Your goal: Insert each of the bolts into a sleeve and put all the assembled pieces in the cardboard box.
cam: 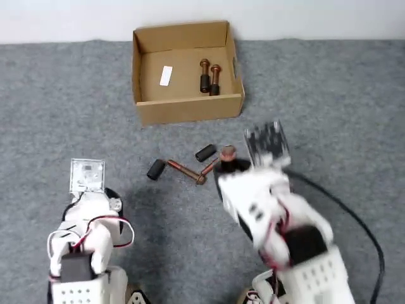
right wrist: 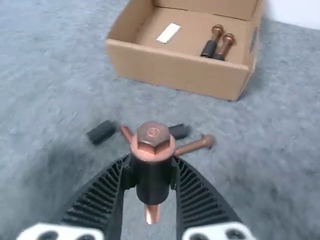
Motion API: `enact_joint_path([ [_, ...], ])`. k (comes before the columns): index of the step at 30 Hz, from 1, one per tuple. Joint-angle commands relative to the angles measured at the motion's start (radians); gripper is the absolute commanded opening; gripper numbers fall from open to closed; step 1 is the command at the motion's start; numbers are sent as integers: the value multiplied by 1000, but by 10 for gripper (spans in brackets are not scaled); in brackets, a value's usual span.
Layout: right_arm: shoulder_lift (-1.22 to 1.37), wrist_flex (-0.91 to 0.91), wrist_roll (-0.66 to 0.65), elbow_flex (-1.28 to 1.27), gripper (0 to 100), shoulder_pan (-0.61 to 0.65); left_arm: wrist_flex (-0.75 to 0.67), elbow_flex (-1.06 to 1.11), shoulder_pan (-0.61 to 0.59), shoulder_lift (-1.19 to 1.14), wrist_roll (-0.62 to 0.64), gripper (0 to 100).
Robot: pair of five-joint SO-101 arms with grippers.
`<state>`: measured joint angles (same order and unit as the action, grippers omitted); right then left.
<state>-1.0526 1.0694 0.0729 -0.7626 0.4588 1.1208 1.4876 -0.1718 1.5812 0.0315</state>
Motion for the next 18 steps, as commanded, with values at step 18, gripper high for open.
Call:
enact_joint_path([
  [18,1247,-524,-187,1013,8,-74,-247,202,-25,12,48,5],
])
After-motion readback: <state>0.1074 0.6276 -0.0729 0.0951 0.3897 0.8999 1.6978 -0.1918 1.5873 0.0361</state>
